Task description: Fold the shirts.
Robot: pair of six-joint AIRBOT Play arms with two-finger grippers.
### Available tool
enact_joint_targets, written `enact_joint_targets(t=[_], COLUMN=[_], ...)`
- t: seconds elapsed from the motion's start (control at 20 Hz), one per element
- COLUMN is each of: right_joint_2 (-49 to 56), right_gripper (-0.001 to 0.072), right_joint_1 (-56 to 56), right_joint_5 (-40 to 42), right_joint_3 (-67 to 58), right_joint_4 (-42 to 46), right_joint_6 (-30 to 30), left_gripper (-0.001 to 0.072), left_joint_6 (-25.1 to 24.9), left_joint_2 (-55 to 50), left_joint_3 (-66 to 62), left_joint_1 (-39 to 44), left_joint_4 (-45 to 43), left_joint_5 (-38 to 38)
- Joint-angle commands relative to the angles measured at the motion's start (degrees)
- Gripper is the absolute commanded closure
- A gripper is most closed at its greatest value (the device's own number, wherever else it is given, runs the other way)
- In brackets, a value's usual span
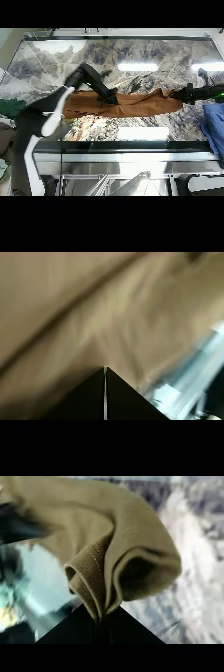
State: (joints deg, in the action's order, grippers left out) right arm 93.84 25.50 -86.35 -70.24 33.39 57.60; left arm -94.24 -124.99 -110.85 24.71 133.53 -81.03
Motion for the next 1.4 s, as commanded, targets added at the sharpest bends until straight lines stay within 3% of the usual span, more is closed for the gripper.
enact_joint_targets(t=[0.0, 0.1, 0.2, 0.35, 0.5, 0.65, 0.8, 0.9, 1.0, 1.1, 1.15, 1.2, 1.35], right_joint_2=[-0.2, -0.2, -0.2, -0.8, -3.3, -5.6, -4.6, -1.6, 4.0, 9.5, 10.8, 11.0, 7.6], right_gripper=[0.0696, 0.0696, 0.0696, 0.0697, 0.0697, 0.0696, 0.0696, 0.0697, 0.0679, 0.0142, 0.0213, 0.0340, 0.0348], right_joint_1=[1.7, 3.3, 5.3, 6.4, 1.0, -13.2, -32.8, -45.9, -57.1, -63.5, -64.3, -63.7, -56.2], right_joint_5=[-8.8, -12.5, -14.4, -14.6, -12.4, -2.1, 12.8, 27.1, 44.1, 52.9, 52.7, 50.3, 39.1], right_joint_3=[-2.2, -3.7, -6.6, -9.7, -9.7, -9.7, -9.7, -9.7, -9.8, -10.2, -10.2, -10.2, -10.2], right_joint_4=[-0.2, -0.1, -0.2, -4.1, -8.8, -8.6, -8.6, -10.1, -17.4, -26.2, -27.0, -26.5, -25.6], right_joint_6=[0.7, 0.7, 1.0, 3.6, 4.3, 7.0, 8.9, 9.9, 6.6, -0.5, -0.9, -2.7, -6.4], left_gripper=[0.0691, 0.0690, 0.0689, 0.0687, 0.0687, 0.0685, 0.0683, 0.0682, 0.0682, 0.0681, 0.0681, 0.0681, 0.0681], left_joint_6=[4.9, 6.6, 6.6, -1.5, -5.5, -5.4, -6.0, -7.4, -8.2, -9.9, -10.4, -11.3, -13.9], left_joint_2=[-6.5, -7.1, -7.0, -4.4, 5.0, 17.2, 30.2, 38.5, 45.3, 49.9, 52.0, 53.7, 57.8], left_joint_3=[-7.0, -7.8, -6.7, -6.6, -6.4, 1.4, 15.9, 27.0, 37.8, 47.0, 51.2, 54.6, 62.3], left_joint_1=[6.1, 7.0, 7.5, 7.0, 2.4, -6.8, -16.7, -22.4, -26.6, -29.3, -30.3, -31.0, -32.9], left_joint_4=[-5.2, -6.1, -1.3, 16.6, 10.1, -0.9, -1.9, -1.9, -1.8, -1.8, -1.6, -1.5, -1.5], left_joint_5=[0.5, 0.7, 1.2, 0.3, -8.5, -12.7, -11.3, -8.3, -6.4, -6.2, -5.3, -4.7, -3.5])
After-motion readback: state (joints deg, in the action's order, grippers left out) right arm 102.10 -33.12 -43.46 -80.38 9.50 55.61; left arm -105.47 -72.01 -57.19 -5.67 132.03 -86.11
